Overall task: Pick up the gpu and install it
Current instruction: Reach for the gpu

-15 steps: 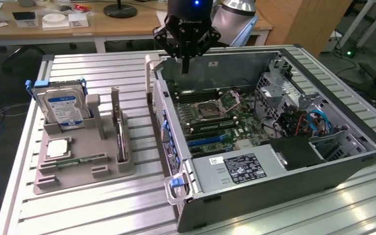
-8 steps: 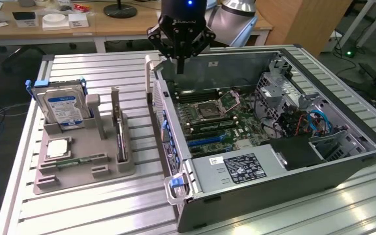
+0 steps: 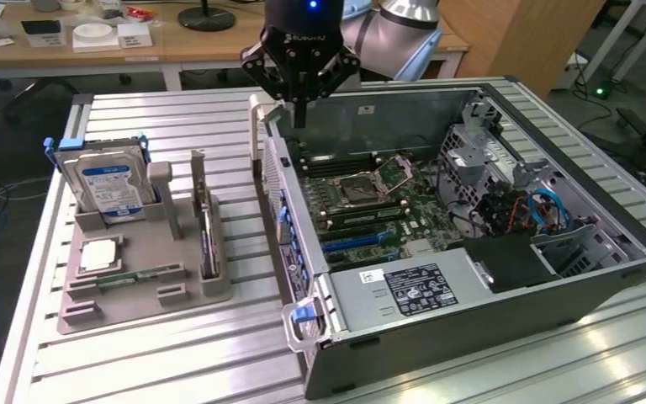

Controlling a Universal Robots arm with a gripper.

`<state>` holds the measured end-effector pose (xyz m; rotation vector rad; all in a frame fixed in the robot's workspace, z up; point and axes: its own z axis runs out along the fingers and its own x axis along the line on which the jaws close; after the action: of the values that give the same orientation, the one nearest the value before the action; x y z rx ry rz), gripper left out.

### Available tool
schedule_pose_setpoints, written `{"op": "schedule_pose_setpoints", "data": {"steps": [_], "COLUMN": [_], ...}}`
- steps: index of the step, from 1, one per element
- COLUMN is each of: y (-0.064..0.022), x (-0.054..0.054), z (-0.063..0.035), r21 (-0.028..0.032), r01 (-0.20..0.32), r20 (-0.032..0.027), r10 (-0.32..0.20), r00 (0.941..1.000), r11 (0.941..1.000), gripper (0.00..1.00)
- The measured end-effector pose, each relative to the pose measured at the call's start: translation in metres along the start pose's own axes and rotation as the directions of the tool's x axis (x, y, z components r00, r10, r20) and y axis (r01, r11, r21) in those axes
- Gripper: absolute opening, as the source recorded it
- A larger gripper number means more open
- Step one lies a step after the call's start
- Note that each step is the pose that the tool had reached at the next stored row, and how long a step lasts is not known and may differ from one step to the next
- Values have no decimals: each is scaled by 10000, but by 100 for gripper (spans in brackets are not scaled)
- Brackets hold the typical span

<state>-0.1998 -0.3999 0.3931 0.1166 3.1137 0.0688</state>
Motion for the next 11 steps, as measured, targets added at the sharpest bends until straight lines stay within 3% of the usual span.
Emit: {"op": "schedule_pose_setpoints", "data": {"steps": [11], "y": [-20], "x": [185], "z": [-5], "r21": [0], "r01": [0], "r20": [0], "r10": [0], "r00": [10000], "r11": [10000], "gripper": [10]}}
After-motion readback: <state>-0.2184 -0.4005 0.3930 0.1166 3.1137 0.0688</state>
